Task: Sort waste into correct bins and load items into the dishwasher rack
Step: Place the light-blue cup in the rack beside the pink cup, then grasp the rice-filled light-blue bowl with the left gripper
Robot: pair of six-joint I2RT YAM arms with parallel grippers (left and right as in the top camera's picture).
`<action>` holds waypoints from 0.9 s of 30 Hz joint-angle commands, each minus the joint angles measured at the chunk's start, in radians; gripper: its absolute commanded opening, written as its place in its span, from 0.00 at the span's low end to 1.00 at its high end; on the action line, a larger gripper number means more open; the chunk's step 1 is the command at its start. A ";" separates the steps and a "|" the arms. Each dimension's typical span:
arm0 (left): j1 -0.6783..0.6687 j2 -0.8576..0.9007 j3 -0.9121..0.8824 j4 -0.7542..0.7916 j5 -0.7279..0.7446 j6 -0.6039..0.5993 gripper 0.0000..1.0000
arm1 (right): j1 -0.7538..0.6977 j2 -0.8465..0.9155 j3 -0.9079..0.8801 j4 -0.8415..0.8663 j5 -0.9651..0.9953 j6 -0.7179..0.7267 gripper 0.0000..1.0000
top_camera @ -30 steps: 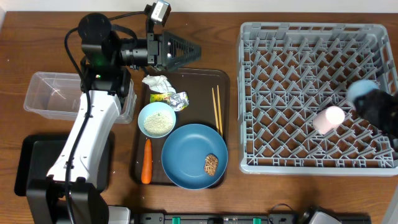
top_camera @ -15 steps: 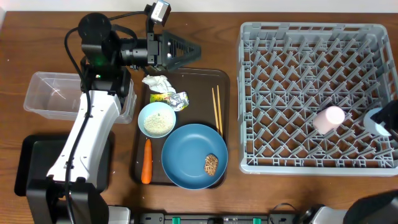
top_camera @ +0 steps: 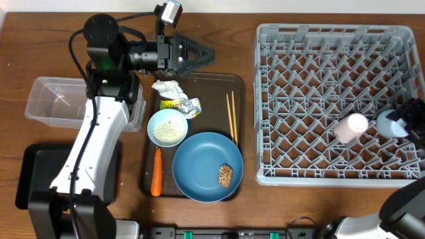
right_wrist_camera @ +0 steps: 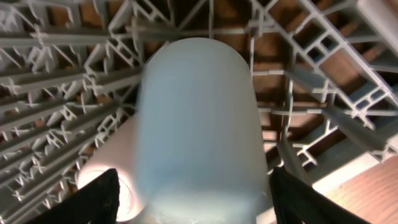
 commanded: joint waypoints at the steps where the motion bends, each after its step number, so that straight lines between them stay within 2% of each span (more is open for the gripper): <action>1: 0.002 -0.021 0.013 0.008 -0.001 0.020 0.61 | -0.009 -0.001 0.005 -0.014 -0.029 0.008 0.72; 3: 0.002 -0.021 0.013 0.008 -0.001 0.040 0.61 | -0.008 -0.011 0.017 -0.020 -0.050 0.007 0.77; 6: 0.002 -0.021 0.013 0.008 -0.001 0.110 0.61 | -0.008 -0.033 0.053 -0.045 -0.092 0.003 0.78; 13: 0.001 -0.021 0.011 0.007 -0.013 0.221 0.65 | 0.032 -0.158 0.150 -0.049 -0.397 -0.178 0.81; 15: 0.001 -0.021 0.011 0.004 -0.072 0.227 0.65 | 0.075 -0.223 0.161 -0.023 -0.459 -0.203 0.83; 19: 0.001 -0.021 0.011 -0.038 -0.316 0.230 0.65 | 0.185 -0.348 0.161 0.046 -0.468 -0.185 0.87; 21: -0.002 -0.021 0.011 -0.143 -0.438 0.291 0.64 | 0.229 -0.394 0.161 0.081 -0.468 -0.145 0.88; 24: -0.019 -0.021 0.011 -0.467 -0.676 0.461 0.64 | 0.278 -0.446 0.161 0.107 -0.467 -0.114 0.89; 27: -0.058 -0.021 0.011 -0.846 -1.027 0.666 0.63 | 0.300 -0.468 0.161 0.103 -0.468 -0.105 0.89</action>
